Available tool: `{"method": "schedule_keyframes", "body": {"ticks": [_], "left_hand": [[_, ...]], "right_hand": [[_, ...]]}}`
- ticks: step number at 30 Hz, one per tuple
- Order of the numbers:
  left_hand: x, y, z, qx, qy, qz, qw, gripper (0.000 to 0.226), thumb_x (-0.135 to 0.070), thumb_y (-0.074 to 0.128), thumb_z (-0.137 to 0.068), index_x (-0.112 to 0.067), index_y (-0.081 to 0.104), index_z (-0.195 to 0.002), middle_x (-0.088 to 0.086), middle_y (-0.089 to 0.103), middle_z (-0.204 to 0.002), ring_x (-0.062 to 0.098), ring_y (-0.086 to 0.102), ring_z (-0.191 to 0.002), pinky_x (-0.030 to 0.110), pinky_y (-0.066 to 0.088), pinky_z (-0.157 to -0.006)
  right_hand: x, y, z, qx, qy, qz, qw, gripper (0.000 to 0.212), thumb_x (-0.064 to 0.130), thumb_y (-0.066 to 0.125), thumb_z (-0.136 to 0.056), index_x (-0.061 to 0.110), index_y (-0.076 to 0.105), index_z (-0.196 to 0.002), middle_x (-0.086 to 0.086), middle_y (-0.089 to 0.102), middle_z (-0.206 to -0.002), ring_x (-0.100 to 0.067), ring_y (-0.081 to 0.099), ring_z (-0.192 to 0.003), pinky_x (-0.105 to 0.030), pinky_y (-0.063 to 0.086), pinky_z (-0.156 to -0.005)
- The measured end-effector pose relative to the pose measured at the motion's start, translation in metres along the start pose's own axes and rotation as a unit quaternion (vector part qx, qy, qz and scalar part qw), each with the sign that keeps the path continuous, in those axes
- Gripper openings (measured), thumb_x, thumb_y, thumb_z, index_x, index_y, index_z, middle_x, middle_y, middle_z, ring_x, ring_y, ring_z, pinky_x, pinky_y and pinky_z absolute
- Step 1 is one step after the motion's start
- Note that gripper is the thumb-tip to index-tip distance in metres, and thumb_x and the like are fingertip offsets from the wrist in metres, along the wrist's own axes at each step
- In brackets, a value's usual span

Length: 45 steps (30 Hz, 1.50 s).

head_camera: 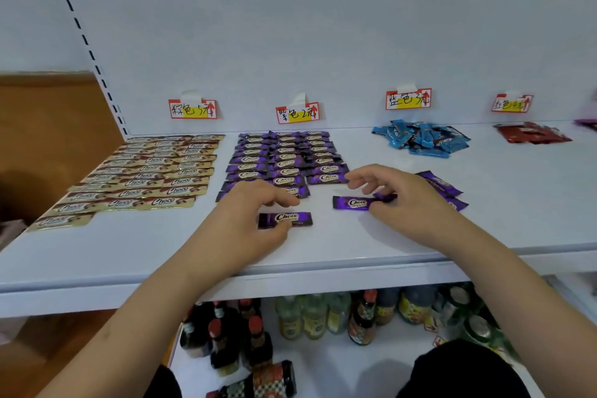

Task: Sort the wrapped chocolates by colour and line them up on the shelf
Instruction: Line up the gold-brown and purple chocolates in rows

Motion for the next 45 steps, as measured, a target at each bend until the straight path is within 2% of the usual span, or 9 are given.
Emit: {"method": "schedule_keyframes", "body": {"ticks": [6, 13, 18, 21, 26, 31, 35, 38, 45], "left_hand": [[0.003, 0.004, 0.001, 0.002, 0.01, -0.012, 1.0, 0.029, -0.023, 0.066, -0.089, -0.039, 0.066, -0.113, -0.028, 0.055, -0.107, -0.009, 0.043, -0.111, -0.003, 0.029, -0.085], [0.003, 0.001, 0.003, -0.01, 0.004, 0.055, 0.998, 0.033, -0.016, 0.07, -0.086, -0.038, 0.067, -0.109, -0.024, 0.058, -0.098, 0.002, 0.055, -0.099, 0.015, 0.044, -0.085], [0.004, 0.0, 0.004, -0.013, -0.011, 0.08, 0.997, 0.035, -0.015, 0.07, -0.086, -0.04, 0.065, -0.109, -0.021, 0.063, -0.105, 0.001, 0.058, -0.103, 0.027, 0.049, -0.098], [0.004, 0.001, 0.003, -0.015, -0.017, 0.083, 0.996, 0.034, -0.014, 0.07, -0.087, -0.039, 0.065, -0.11, -0.02, 0.063, -0.107, -0.002, 0.058, -0.104, 0.027, 0.049, -0.1], [0.004, 0.0, 0.003, -0.022, -0.021, 0.081, 0.996, 0.032, -0.015, 0.07, -0.087, -0.037, 0.065, -0.11, -0.022, 0.062, -0.107, -0.004, 0.057, -0.103, 0.026, 0.049, -0.099], [0.003, 0.0, 0.003, -0.018, -0.027, 0.08, 0.996, 0.032, -0.016, 0.07, -0.087, -0.038, 0.065, -0.109, -0.021, 0.062, -0.107, -0.006, 0.056, -0.102, 0.02, 0.048, -0.097], [0.003, 0.0, 0.003, -0.017, -0.033, 0.067, 0.997, 0.032, -0.017, 0.07, -0.087, -0.04, 0.064, -0.109, -0.02, 0.062, -0.105, -0.006, 0.055, -0.101, 0.019, 0.048, -0.094], [0.003, 0.001, 0.002, -0.017, -0.033, 0.069, 0.997, 0.032, -0.016, 0.07, -0.087, -0.038, 0.065, -0.109, -0.019, 0.062, -0.101, -0.003, 0.056, -0.101, 0.019, 0.047, -0.094], [0.005, 0.0, 0.002, -0.02, -0.029, 0.054, 0.998, 0.031, -0.017, 0.069, -0.087, -0.042, 0.065, -0.104, -0.019, 0.061, -0.098, -0.002, 0.055, -0.097, 0.016, 0.046, -0.086]], "right_hand": [[0.003, 0.008, 0.002, 0.032, -0.02, 0.056, 0.998, 0.047, 0.004, 0.058, -0.086, 0.036, 0.061, -0.12, 0.022, 0.061, -0.111, 0.0, 0.051, -0.106, -0.022, 0.041, -0.09], [0.007, 0.005, 0.002, 0.0, -0.048, 0.039, 0.998, 0.049, 0.0, 0.06, -0.085, 0.038, 0.063, -0.117, 0.022, 0.065, -0.109, 0.003, 0.054, -0.106, -0.005, 0.038, -0.085], [0.011, 0.007, 0.002, 0.001, -0.08, 0.087, 0.993, 0.047, 0.004, 0.062, -0.088, 0.037, 0.062, -0.121, 0.022, 0.06, -0.112, 0.001, 0.049, -0.108, -0.009, 0.037, -0.089], [0.012, 0.007, 0.002, -0.002, -0.092, 0.114, 0.989, 0.041, 0.011, 0.064, -0.091, 0.037, 0.061, -0.122, 0.019, 0.056, -0.112, 0.0, 0.046, -0.108, -0.01, 0.034, -0.089], [0.01, 0.008, -0.002, -0.005, -0.084, 0.097, 0.992, 0.027, 0.017, 0.068, -0.091, 0.033, 0.069, -0.112, 0.021, 0.057, -0.095, 0.005, 0.051, -0.087, -0.006, 0.036, -0.073], [0.012, 0.004, -0.004, -0.031, -0.083, 0.13, 0.988, 0.022, 0.025, 0.064, -0.093, 0.028, 0.073, -0.113, 0.019, 0.061, -0.099, 0.003, 0.05, -0.09, -0.007, 0.035, -0.079], [0.015, 0.007, 0.001, 0.009, -0.119, 0.174, 0.978, 0.03, 0.044, 0.064, -0.089, 0.034, 0.069, -0.116, 0.028, 0.057, -0.107, 0.001, 0.049, -0.102, -0.017, 0.036, -0.091], [0.005, -0.002, 0.003, 0.016, -0.074, 0.147, 0.986, 0.033, 0.043, 0.066, -0.088, 0.036, 0.064, -0.12, 0.032, 0.054, -0.103, 0.004, 0.048, -0.1, -0.015, 0.037, -0.088], [0.004, 0.001, -0.012, 0.035, -0.035, 0.115, 0.992, 0.027, 0.038, 0.07, -0.087, 0.035, 0.067, -0.113, 0.015, 0.063, -0.103, -0.002, 0.053, -0.093, -0.024, 0.045, -0.083]]}}
Point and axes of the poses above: each hand's wrist, its own z-axis away from the middle knuckle, its own y-axis out of the palm, x = y × z, the point moved 5 cm from there along -z, towards the middle knuckle
